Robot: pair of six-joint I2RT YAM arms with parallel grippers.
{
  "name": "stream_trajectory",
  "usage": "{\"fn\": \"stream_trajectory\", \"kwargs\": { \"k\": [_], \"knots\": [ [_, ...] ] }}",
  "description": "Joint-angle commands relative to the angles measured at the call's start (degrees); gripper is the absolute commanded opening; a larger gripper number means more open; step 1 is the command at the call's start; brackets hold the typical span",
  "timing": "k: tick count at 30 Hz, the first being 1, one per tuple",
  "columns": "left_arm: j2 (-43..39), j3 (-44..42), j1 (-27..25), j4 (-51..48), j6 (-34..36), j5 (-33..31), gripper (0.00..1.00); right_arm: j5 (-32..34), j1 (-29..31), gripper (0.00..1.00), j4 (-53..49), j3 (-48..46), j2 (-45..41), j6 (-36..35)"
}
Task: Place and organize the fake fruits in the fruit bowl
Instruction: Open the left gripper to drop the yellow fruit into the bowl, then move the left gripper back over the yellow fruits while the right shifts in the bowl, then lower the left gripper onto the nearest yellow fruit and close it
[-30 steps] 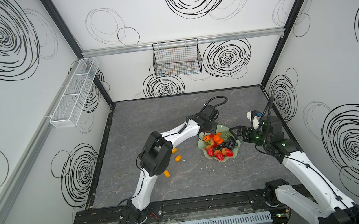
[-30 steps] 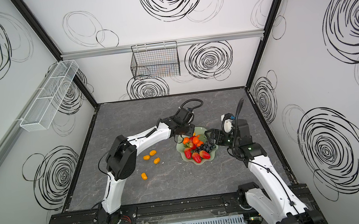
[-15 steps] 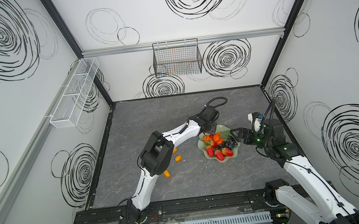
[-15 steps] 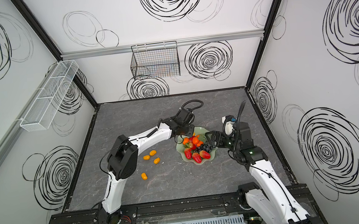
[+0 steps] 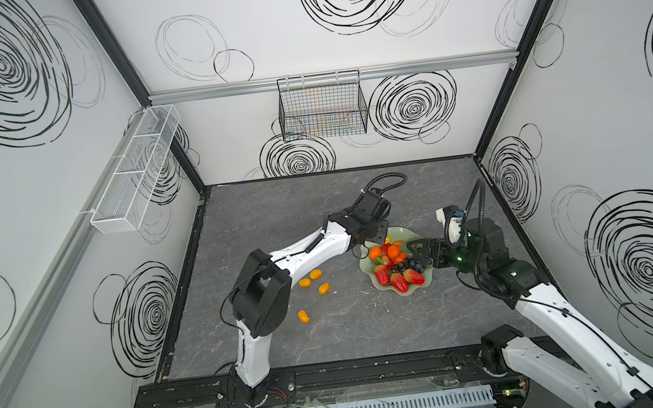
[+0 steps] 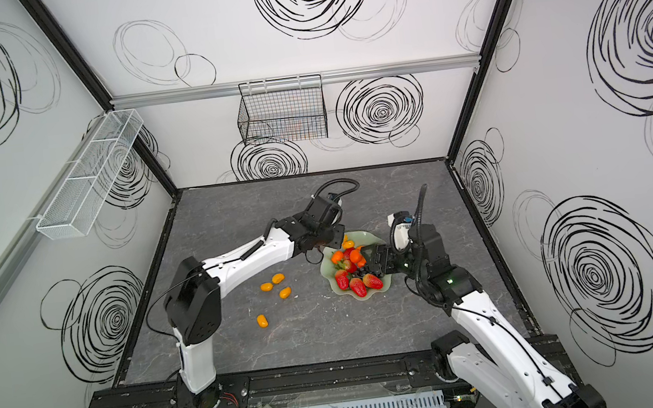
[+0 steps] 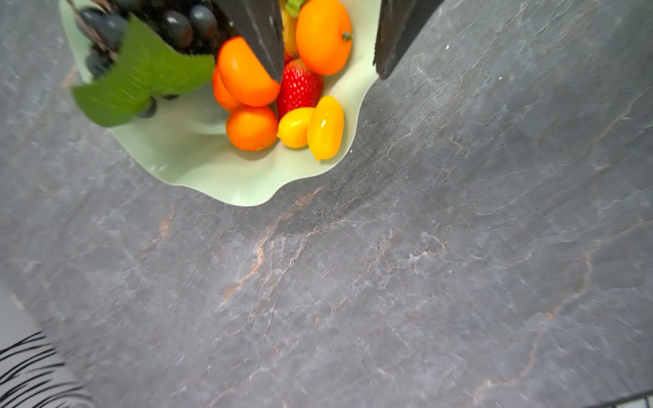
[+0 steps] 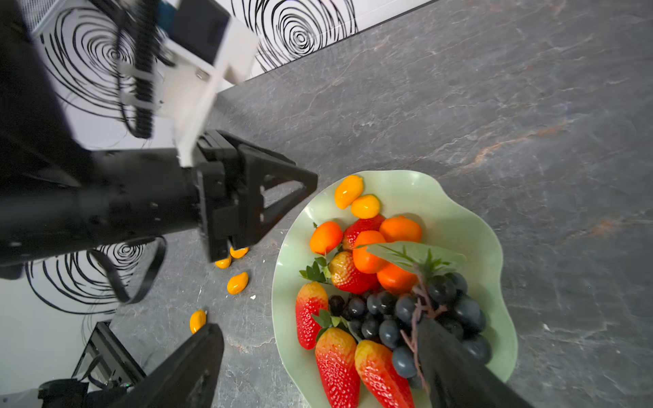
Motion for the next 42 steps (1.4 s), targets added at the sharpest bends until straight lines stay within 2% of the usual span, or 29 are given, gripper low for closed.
{"fn": "stream_trajectory", "kwargs": {
  "k": [1,11,17,23,27,31,37,42],
  "knots": [
    [-7.12,-6.49,0.28,2.83,-1.93,-2.46,0.46,5.28,4.37,0.91,2.71,2.42,2.68,0.47],
    [-25.34,-30.00,4.37,2.26,-7.76,-5.69,0.46,11.26,18.18,0.91,5.53,7.81,12.32,1.41],
    [-38.34,-41.33,5.96,-2.82,-15.67,-9.96,0.48,14.91,25.86,0.92,6.75,10.01,16.96,3.54],
    [-47.52,-47.89,5.76,-10.82,-24.70,-12.52,0.52,17.31,33.16,0.92,6.88,12.55,22.61,6.61],
    [-49.41,-50.54,3.97,-14.40,-28.46,-12.28,0.54,16.00,34.28,0.92,3.28,15.85,25.79,8.74],
    [-49.53,-53.25,2.89,-14.52,-30.33,-10.88,0.55,15.43,34.85,0.92,4.84,14.98,25.46,9.74],
    [-48.10,-57.31,2.89,-10.38,-30.66,-6.77,0.56,15.08,35.43,0.91,4.70,13.85,24.37,9.96],
    [-47.04,-59.26,2.84,-8.71,-30.62,-5.71,0.55,14.17,35.72,0.91,5.30,12.83,23.64,9.75]
  ]
}}
